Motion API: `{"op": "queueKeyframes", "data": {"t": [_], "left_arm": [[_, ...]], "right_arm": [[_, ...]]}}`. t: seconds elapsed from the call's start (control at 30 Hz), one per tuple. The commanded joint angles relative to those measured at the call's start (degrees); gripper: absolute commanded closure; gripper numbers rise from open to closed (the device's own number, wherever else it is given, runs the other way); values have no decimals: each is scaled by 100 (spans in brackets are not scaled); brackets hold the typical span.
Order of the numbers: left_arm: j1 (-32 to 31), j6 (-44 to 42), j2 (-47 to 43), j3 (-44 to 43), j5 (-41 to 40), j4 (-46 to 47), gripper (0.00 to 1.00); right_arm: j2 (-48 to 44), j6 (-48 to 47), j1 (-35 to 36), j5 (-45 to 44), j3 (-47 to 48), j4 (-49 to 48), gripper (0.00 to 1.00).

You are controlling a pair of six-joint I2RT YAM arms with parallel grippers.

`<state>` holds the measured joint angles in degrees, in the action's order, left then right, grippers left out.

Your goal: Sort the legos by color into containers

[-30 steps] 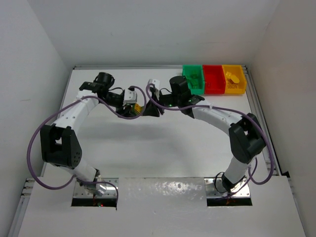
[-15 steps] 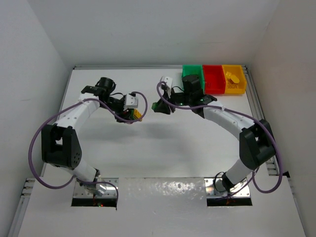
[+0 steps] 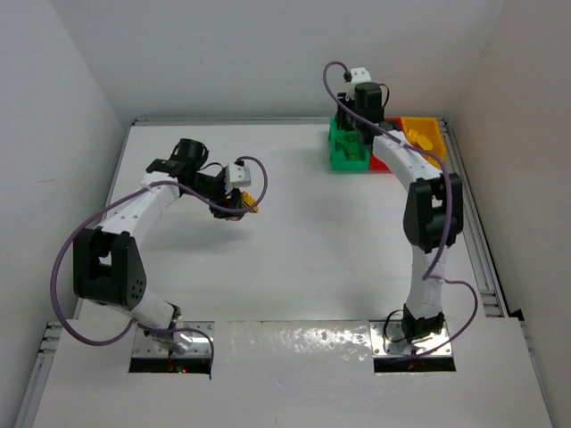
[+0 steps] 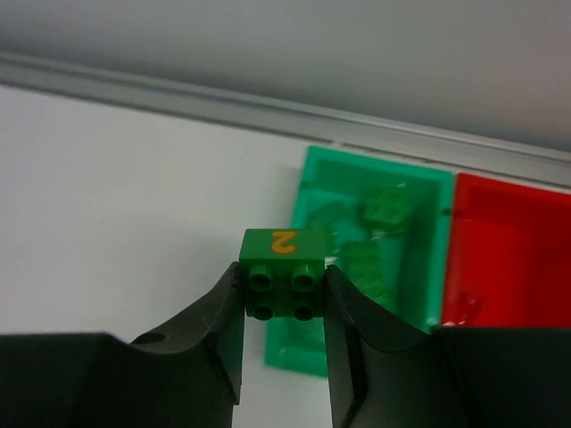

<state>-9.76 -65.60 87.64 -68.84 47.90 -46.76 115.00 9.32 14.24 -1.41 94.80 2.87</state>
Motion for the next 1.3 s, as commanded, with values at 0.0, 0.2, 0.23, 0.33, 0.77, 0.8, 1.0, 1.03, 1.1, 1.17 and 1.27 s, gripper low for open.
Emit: {"op": "queueKeyframes", "data": {"t": [0.0,0.2,0.23,0.33,0.77,0.8,1.0,1.03,1.1,1.17,1.27], "left_arm": [[18,522,-326,-7,79,501,100],[18,654,-405,63,79,537,100],[18,654,-405,64,88,537,100],[18,672,-405,64,114,572,100],[18,663,-396,55,167,616,100],[18,637,-396,46,193,607,100],[18,435,-379,-51,553,502,100],[18,321,-361,-68,623,458,100],[18,180,-282,-173,799,291,100],[18,-74,-204,-331,931,20,100],[18,-426,-142,-464,1028,-289,100]], "right_arm": [[742,80,-26,-1195,1108,881,100],[1226,218,-141,-1731,1427,698,100],[1218,263,-176,-1635,1322,627,100],[1270,219,-193,-1232,1260,477,93],[340,-852,-193,-966,610,29,24],[182,-897,-185,-566,522,-23,24],[-1538,-1827,68,3838,-1375,-665,29],[-1690,-2011,209,4363,-1716,-544,29],[-1972,-2399,780,4946,-1965,-305,28],[-2060,-2470,1280,5290,-2202,-121,25],[-2113,-2146,1572,5326,-2361,-383,22]]}}
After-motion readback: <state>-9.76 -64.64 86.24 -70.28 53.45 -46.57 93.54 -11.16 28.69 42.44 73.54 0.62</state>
